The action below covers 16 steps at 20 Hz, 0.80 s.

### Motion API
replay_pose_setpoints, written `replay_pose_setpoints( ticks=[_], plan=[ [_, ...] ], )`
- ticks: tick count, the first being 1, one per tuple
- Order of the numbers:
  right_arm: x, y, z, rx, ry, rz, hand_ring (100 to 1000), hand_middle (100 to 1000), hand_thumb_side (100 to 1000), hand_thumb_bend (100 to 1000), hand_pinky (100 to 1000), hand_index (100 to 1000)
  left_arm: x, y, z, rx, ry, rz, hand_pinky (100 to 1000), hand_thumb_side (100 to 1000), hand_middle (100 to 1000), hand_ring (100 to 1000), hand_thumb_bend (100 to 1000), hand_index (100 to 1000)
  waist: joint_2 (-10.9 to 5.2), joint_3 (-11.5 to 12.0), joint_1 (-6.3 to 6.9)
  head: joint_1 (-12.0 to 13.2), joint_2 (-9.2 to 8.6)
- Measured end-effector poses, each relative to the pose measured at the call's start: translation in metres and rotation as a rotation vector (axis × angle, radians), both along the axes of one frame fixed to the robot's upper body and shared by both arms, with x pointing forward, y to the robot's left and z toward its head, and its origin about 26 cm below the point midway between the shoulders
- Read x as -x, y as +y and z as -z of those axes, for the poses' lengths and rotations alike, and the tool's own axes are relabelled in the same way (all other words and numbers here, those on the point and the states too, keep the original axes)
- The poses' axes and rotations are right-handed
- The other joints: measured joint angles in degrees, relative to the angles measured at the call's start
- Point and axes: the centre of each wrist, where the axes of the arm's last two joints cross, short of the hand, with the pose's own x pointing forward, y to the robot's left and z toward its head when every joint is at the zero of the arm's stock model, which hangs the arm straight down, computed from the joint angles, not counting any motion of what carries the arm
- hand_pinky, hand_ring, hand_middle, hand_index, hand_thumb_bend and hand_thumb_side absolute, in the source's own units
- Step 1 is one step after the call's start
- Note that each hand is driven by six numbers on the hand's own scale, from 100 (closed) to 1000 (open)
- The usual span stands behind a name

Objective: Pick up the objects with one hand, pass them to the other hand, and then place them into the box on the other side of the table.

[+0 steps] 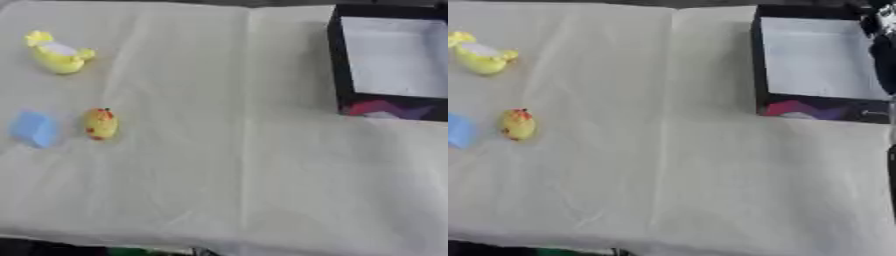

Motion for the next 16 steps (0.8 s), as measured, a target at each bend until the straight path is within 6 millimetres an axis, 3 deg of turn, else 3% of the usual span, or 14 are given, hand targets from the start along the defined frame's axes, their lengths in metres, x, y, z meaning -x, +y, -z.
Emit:
replay_pose_setpoints(
  ticks=[9, 12, 14, 16],
  plan=[
    [0.000, -0.001, -0.008, 0.064, -0.025, -0.021, 1000, 1000, 562, 100, 928, 1000, -0.001, 0.054, -0.013, -0.460, 0.247, 0.173, 926, 242, 816, 865, 990, 922, 0.00, 0.0, 0.00, 0.7, -0.51],
    [-0.001, 0.000, -0.010, 0.080, -0.030, -0.029, 1000, 1000, 560, 100, 927, 1000, -0.001, 0.064, -0.018, -0.614, 0.325, 0.261, 935, 262, 825, 878, 937, 922, 0.01, 0.0, -0.03, 0.8, -0.55],
    [-0.001, 0.000, -0.011, 0.092, -0.034, -0.035, 1000, 1000, 559, 100, 927, 1000, 0.000, 0.069, -0.020, -0.686, 0.380, 0.296, 938, 223, 826, 881, 890, 918, 0.02, 0.0, -0.09, 0.8, -0.55],
    [-0.001, 0.000, -0.011, 0.100, -0.037, -0.040, 1000, 1000, 558, 100, 927, 1000, -0.001, 0.074, -0.021, -0.698, 0.425, 0.277, 935, 265, 825, 881, 821, 914, 0.02, 0.0, -0.12, 0.8, -0.55]
  ],
)
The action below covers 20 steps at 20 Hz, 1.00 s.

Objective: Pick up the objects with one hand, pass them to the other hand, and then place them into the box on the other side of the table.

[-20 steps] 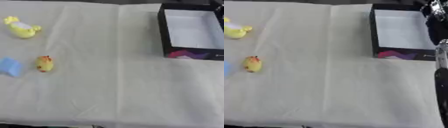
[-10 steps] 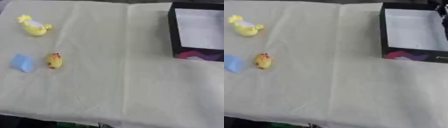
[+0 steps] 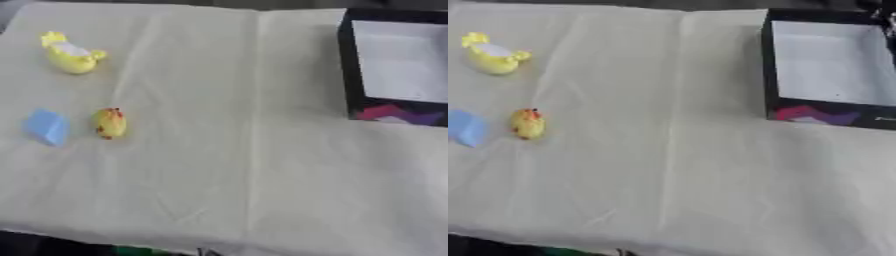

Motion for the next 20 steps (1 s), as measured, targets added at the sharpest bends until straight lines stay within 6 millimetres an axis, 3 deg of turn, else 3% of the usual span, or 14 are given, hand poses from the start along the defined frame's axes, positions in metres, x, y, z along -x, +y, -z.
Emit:
replay_pose_setpoints(
  ticks=[1, 9, 14, 20],
  plan=[
    [0.000, 0.000, 0.000, 0.004, -0.002, -0.002, 1000, 1000, 551, 100, 927, 1000, -0.001, 0.001, -0.001, -0.010, 0.009, -0.009, 933, 291, 826, 882, 810, 913, 0.00, 0.1, -0.01, 0.0, 0.00],
    [-0.001, 0.000, 0.001, 0.018, 0.001, -0.011, 1000, 998, 555, 100, 927, 1000, -0.016, -0.011, -0.019, -0.124, -0.058, 0.013, 926, 214, 816, 879, 848, 908, 0.00, 0.8, -0.11, 1.1, -0.01],
    [-0.002, -0.001, 0.001, 0.026, 0.005, -0.013, 1000, 996, 556, 100, 927, 1000, -0.040, -0.037, -0.024, -0.158, -0.102, 0.071, 921, 170, 811, 873, 850, 898, -0.06, 1.1, -0.16, 1.5, 0.00],
    [-0.003, -0.001, 0.003, 0.025, 0.012, -0.014, 1000, 995, 557, 100, 927, 1000, -0.071, -0.076, -0.016, -0.180, -0.109, 0.145, 908, 168, 810, 861, 819, 900, -0.20, 1.1, -0.19, 1.1, 0.01]
  ],
)
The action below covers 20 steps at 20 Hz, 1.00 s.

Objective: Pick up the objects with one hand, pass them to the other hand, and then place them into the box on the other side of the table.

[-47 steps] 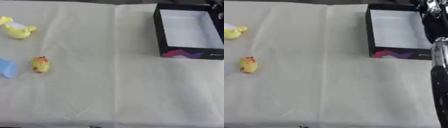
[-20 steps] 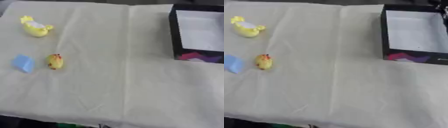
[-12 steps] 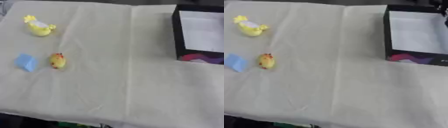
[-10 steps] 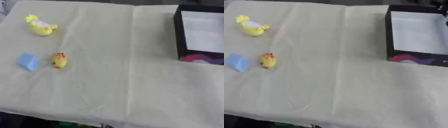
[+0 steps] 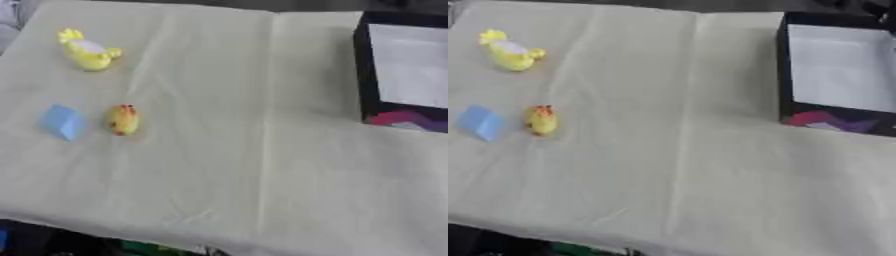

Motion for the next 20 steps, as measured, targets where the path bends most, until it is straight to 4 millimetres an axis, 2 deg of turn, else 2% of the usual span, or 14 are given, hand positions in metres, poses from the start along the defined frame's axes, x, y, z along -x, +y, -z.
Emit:
replay_pose_setpoints(
  ticks=[6, 9, 16, 20],
  plan=[
    [-0.001, 0.002, 0.001, 0.009, 0.012, -0.013, 1000, 996, 557, 100, 928, 1000, -0.016, -0.023, 0.009, -0.028, 0.025, 0.027, 913, 149, 822, 867, 830, 901, -0.01, 0.0, 0.00, -0.9, 0.05],
    [-0.002, 0.004, 0.003, 0.018, 0.022, -0.029, 1000, 997, 559, 100, 928, 1000, -0.023, -0.036, 0.011, -0.054, 0.037, 0.037, 918, 102, 828, 873, 844, 896, -0.05, 0.0, 0.02, -1.5, 0.07],
    [-0.005, 0.009, 0.008, 0.023, 0.045, -0.059, 1000, 999, 560, 100, 929, 1000, -0.035, -0.064, 0.022, -0.067, 0.094, 0.062, 924, 100, 808, 867, 809, 858, -0.17, 0.0, 0.00, -2.2, 0.10],
    [-0.006, 0.010, 0.010, 0.029, 0.057, -0.067, 1000, 999, 560, 100, 929, 1000, -0.037, -0.073, 0.022, -0.029, 0.136, 0.072, 922, 100, 808, 866, 798, 858, -0.17, -0.1, 0.04, -2.3, 0.36]
  ],
)
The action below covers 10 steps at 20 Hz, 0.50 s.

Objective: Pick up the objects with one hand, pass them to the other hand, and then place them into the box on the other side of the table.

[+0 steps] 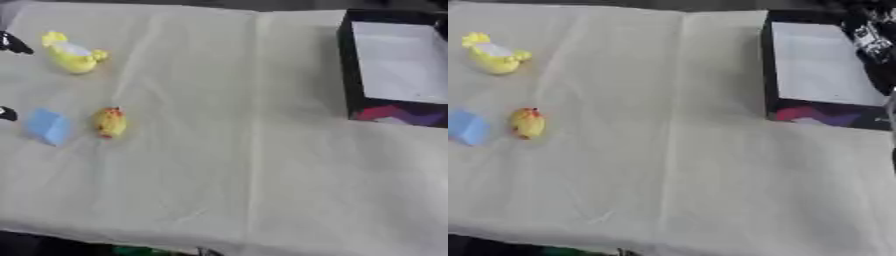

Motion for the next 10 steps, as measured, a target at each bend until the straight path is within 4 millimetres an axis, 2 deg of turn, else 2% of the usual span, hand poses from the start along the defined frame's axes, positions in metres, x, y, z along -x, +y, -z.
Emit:
replay_pose_setpoints(
  ticks=[10],
  plan=[
    [-0.0012, 0.0010, 0.0039, 0.003, 0.010, -0.004, 1000, 998, 560, 100, 929, 1000, 0.0005, -0.0089, -0.0031, 0.031, 0.021, 0.026, 919, 100, 816, 867, 788, 879, 0.00, -0.1, 0.08, 0.0, 0.16]
  ],
)
